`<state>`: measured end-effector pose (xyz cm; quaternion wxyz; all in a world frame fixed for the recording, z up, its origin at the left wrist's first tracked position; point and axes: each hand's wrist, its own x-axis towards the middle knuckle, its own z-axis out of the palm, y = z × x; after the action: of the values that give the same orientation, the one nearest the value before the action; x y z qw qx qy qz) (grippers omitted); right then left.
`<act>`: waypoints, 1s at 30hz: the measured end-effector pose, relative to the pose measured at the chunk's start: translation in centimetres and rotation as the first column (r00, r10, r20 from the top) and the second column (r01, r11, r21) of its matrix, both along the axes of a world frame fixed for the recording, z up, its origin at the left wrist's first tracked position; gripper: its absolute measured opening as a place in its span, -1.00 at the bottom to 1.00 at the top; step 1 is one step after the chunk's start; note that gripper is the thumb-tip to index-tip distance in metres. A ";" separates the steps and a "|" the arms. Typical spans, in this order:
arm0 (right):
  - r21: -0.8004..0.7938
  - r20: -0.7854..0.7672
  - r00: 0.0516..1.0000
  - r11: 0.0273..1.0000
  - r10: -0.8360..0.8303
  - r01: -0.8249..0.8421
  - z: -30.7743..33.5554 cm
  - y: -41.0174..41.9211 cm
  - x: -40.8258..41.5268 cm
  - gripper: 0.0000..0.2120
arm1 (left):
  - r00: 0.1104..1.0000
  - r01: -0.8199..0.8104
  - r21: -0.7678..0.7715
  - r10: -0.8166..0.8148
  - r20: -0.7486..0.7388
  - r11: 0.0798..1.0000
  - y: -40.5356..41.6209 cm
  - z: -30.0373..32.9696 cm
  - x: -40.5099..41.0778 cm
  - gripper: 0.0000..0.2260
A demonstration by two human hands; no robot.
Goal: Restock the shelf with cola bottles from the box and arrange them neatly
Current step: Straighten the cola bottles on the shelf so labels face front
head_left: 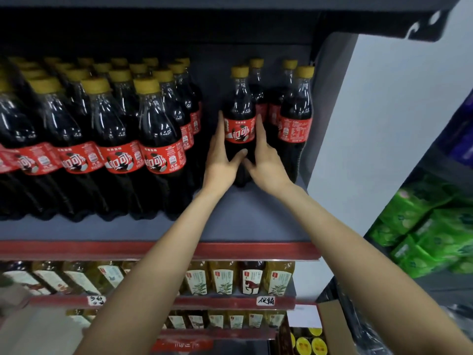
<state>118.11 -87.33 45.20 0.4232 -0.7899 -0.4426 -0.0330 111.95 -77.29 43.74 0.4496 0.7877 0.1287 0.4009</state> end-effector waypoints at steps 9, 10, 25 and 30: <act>0.001 -0.009 0.999 0.999 -0.049 0.049 0.5 5.5 0.2 -0.15 | 0.995 -0.088 -0.169 0.079 -0.057 0.982 1.1 0.8 -0.8 -0.52; 0.004 -0.012 0.999 0.999 -0.038 0.038 0.4 5.9 0.3 -0.16 | 0.995 -0.084 -0.225 0.071 -0.066 0.971 1.1 0.7 -0.7 -0.55; -0.095 0.091 0.988 0.987 -0.122 0.130 0.2 9.5 1.3 -0.24 | 0.999 -0.032 -0.521 0.010 -0.045 0.853 1.7 1.5 0.6 -0.57; -0.014 0.210 0.972 0.994 -0.106 0.111 0.7 5.7 1.5 -0.33 | 0.995 -0.065 -0.492 0.092 0.031 0.868 1.0 1.9 0.5 -0.63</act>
<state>119.61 -81.58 45.94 0.3618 -0.8105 -0.4411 -0.1329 112.49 -76.24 45.60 0.6214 0.6309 0.2459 0.3941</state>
